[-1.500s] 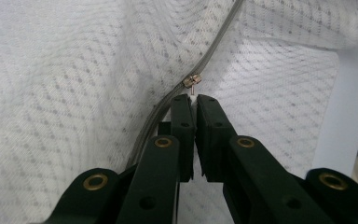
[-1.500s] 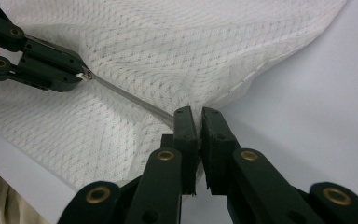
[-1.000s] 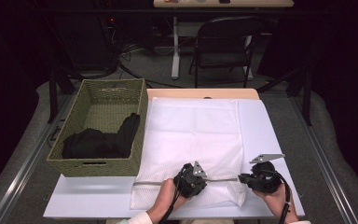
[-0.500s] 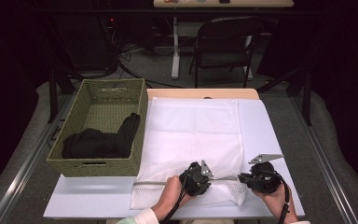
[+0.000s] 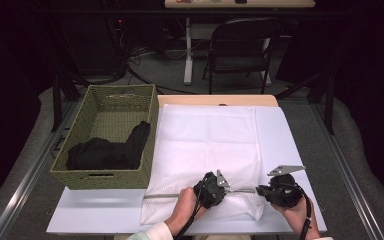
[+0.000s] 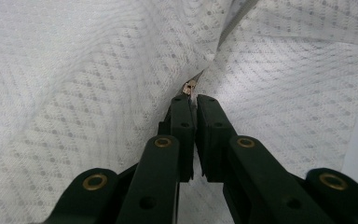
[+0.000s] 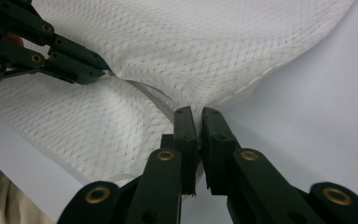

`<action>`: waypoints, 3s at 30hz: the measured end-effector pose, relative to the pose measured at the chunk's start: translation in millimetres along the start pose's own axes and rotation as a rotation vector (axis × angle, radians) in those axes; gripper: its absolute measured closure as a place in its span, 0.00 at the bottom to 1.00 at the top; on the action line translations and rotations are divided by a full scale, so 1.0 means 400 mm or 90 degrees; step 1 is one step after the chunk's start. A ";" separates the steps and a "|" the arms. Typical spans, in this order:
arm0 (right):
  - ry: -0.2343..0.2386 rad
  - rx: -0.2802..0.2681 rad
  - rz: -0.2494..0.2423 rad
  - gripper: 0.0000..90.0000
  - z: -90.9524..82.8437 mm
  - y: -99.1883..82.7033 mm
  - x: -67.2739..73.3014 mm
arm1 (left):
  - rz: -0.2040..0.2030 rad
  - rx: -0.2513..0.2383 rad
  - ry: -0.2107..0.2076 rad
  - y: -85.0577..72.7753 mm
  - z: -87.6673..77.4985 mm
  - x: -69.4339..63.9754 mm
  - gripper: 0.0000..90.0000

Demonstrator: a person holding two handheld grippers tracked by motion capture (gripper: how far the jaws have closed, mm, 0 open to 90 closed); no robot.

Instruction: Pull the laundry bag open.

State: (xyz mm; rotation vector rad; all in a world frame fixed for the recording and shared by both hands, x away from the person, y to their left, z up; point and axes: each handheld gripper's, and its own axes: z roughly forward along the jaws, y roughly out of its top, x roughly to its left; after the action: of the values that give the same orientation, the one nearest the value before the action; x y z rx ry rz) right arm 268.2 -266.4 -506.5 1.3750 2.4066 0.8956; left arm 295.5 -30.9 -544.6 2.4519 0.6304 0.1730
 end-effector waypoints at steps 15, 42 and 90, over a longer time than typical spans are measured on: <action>-0.004 0.011 0.002 0.95 0.005 0.003 0.003 | -0.025 -0.028 -0.019 -0.029 -0.037 0.008 0.96; 0.020 -0.004 -0.007 0.95 0.000 0.007 0.020 | 0.000 0.003 -0.007 0.013 0.011 0.005 0.90; -0.020 0.015 -0.012 0.95 0.007 0.002 0.000 | -0.055 -0.027 0.002 -0.115 -0.095 0.057 0.96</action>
State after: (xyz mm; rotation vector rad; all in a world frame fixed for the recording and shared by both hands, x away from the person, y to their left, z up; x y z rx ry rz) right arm 270.2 -265.0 -508.4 1.3620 2.4093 0.8380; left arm 287.5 32.2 -540.9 2.3792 0.7261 0.1548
